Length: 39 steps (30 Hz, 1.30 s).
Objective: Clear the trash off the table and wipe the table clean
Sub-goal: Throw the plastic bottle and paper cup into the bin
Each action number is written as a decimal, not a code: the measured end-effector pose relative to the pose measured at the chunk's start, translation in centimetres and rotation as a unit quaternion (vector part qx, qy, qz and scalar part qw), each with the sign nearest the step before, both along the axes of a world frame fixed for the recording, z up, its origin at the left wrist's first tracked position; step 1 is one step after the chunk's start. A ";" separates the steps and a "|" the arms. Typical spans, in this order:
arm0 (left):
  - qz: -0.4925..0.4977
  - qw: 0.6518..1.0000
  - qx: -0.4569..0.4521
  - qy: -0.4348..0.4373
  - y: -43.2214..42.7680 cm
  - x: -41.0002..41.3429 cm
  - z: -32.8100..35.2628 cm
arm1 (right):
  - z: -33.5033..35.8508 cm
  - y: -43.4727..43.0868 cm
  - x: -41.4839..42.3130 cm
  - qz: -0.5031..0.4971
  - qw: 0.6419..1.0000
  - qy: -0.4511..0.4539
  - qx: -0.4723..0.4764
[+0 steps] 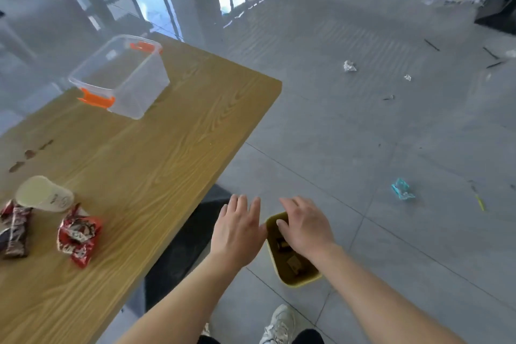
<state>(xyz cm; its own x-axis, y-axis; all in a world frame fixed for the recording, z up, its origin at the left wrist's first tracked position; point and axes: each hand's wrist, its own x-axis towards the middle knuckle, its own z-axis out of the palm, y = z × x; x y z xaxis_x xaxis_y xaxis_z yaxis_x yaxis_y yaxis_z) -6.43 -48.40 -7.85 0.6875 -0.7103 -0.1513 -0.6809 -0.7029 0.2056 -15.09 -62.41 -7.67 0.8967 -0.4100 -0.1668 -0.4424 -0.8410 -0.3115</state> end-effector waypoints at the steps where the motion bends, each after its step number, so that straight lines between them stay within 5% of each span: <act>1: 0.010 1.000 -0.008 -0.011 1.0 0.0 1.1 | 1.2 0.6 0.4 0.011 1.000 -0.012 0.002; 11: 0.148 0.984 -0.060 -0.074 14.5 2.2 7.8 | 10.5 9.8 8.2 0.161 0.982 -0.095 -0.020; 23: 0.289 0.947 -0.069 -0.119 33.8 6.9 9.4 | 12.9 26.4 18.2 0.270 0.957 -0.103 -0.009; 39: 0.396 0.917 0.043 0.009 49.0 14.8 5.3 | 9.6 35.4 30.1 0.270 0.962 0.026 0.008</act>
